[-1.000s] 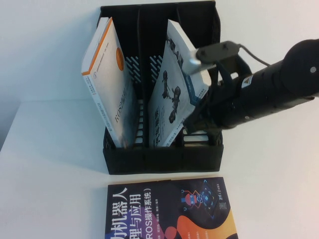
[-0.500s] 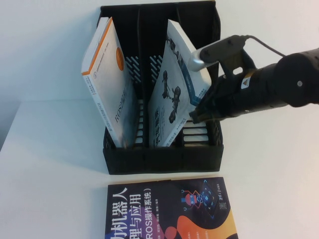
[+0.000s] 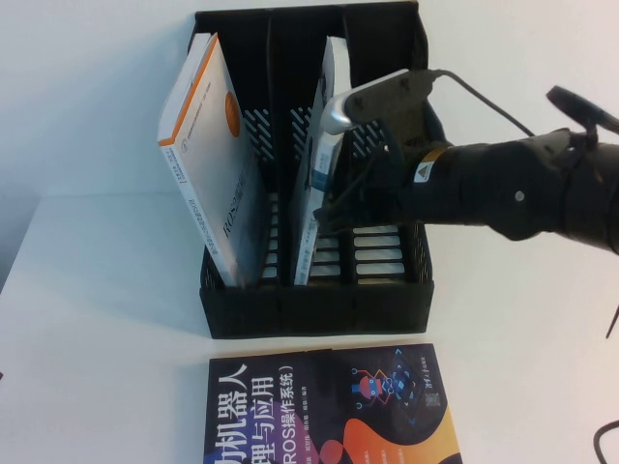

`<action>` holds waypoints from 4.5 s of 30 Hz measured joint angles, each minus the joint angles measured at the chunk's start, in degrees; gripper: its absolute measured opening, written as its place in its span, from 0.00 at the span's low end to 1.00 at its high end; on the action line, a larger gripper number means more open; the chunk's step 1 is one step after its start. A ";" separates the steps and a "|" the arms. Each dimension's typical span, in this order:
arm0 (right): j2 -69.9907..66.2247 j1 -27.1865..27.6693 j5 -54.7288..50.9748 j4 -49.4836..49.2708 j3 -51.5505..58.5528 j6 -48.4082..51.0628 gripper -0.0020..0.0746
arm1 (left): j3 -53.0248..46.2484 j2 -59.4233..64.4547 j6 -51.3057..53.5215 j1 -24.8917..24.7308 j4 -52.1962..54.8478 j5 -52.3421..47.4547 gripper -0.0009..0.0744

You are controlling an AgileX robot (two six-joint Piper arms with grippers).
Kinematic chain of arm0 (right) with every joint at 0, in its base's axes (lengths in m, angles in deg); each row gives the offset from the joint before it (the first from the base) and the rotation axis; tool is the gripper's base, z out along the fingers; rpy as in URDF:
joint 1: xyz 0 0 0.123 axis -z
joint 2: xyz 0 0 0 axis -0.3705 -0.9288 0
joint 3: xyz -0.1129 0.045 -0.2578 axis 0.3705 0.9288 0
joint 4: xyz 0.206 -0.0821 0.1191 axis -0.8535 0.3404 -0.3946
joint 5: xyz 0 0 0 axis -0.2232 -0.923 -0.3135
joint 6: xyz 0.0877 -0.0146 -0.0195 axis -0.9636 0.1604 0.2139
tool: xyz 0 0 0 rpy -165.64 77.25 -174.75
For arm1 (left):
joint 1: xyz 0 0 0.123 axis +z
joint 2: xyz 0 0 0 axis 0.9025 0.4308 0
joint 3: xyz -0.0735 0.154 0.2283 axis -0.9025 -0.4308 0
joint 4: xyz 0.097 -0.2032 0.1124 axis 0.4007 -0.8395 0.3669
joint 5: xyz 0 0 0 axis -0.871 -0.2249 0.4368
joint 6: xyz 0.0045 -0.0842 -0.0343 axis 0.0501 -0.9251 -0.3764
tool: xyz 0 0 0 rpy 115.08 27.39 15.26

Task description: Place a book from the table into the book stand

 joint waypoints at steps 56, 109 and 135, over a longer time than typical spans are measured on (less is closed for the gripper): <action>28.02 9.16 -41.34 32.22 12.37 -20.71 0.03 | 24.46 52.17 1.74 0.00 -39.29 -30.28 0.01; 29.88 9.16 -29.72 6.25 34.62 -26.08 0.03 | 36.02 78.28 9.51 -3.84 -37.90 -31.03 0.01; 29.88 9.16 -27.21 3.64 34.62 -25.98 0.03 | 36.51 82.32 16.02 -3.84 -47.85 -31.13 0.01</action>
